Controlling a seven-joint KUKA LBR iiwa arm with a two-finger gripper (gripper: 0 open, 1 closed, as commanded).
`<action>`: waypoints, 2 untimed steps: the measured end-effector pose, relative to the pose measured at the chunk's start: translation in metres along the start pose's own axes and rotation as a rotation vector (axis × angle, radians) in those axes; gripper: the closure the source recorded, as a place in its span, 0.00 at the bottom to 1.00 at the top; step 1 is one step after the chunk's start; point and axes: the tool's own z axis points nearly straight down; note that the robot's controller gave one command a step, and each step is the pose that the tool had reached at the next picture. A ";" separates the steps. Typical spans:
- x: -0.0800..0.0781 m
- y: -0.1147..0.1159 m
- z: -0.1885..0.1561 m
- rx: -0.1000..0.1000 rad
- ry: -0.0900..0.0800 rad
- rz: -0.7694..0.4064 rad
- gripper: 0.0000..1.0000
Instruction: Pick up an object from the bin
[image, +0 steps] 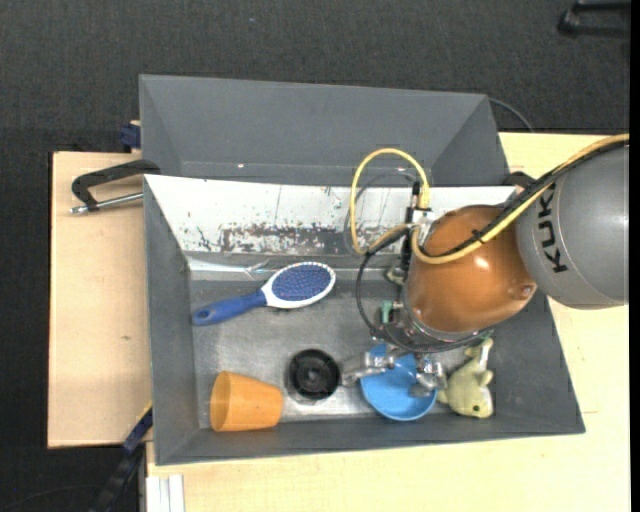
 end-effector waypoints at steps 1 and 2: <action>-0.001 0.000 0.000 0.002 -0.001 0.002 0.00; -0.002 -0.001 -0.001 0.004 -0.002 0.003 1.00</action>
Offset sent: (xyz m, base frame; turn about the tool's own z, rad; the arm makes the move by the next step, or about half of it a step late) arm 0.0000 0.0000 0.0000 0.0000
